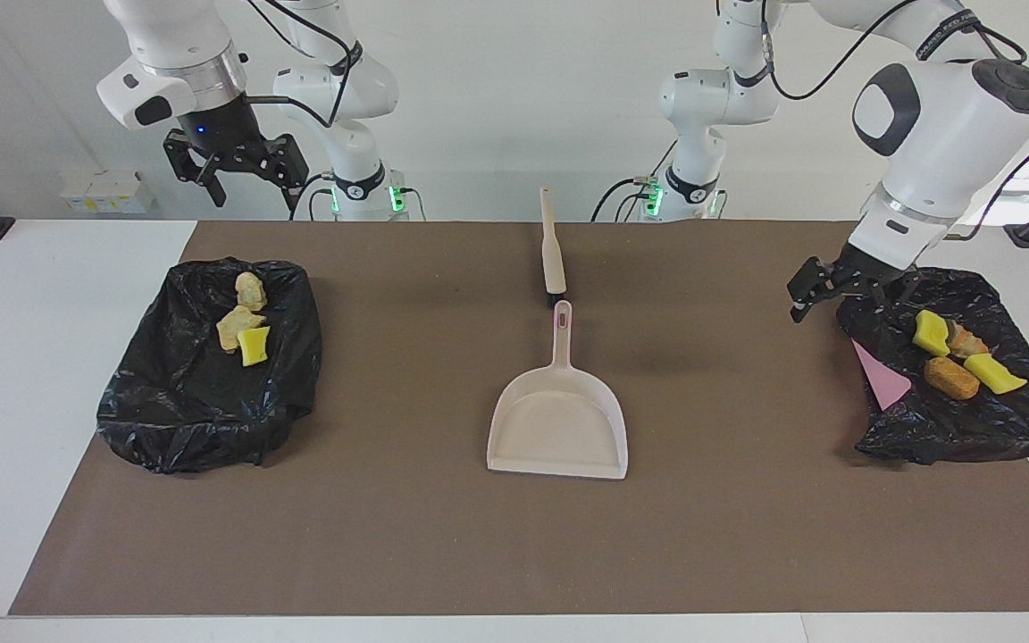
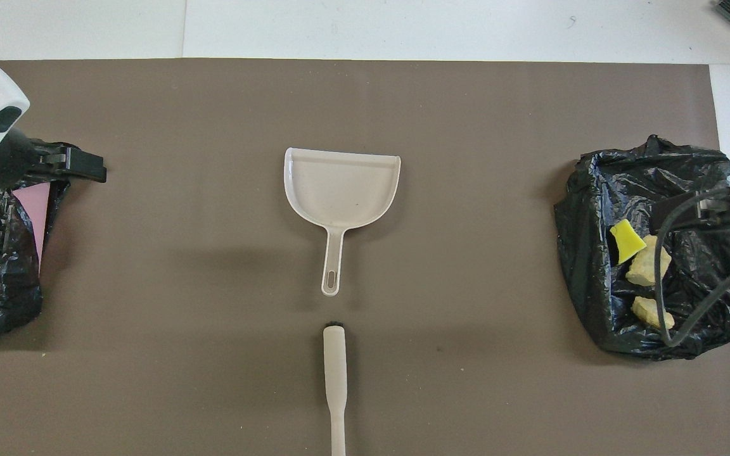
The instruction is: Sweep and dump trash in bin
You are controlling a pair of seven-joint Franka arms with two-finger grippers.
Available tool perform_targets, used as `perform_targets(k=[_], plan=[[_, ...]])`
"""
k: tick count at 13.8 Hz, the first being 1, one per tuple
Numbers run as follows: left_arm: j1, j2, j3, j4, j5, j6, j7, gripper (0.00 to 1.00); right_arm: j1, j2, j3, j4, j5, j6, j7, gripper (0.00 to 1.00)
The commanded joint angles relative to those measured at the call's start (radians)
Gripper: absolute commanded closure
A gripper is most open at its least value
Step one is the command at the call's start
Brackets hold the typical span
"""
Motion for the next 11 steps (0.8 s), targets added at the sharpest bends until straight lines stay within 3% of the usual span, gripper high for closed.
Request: perform_targets(k=[1,7,11], plan=[[0.005,-0.027,-0.006,0.006,0.023,-0.064,0.012,0.00,-0.012,-0.003,0.004,0.003,0.011,-0.010,-0.020,0.00],[0.007,-0.126,-0.003,0.006,0.032,-0.213,0.021,0.00,-0.012,-0.003,0.004,0.003,0.009,-0.010,-0.020,0.00],[0.007,-0.140,-0.002,0.007,0.049,-0.250,0.036,0.00,-0.012,-0.003,0.004,0.005,0.009,-0.010,-0.020,0.00]])
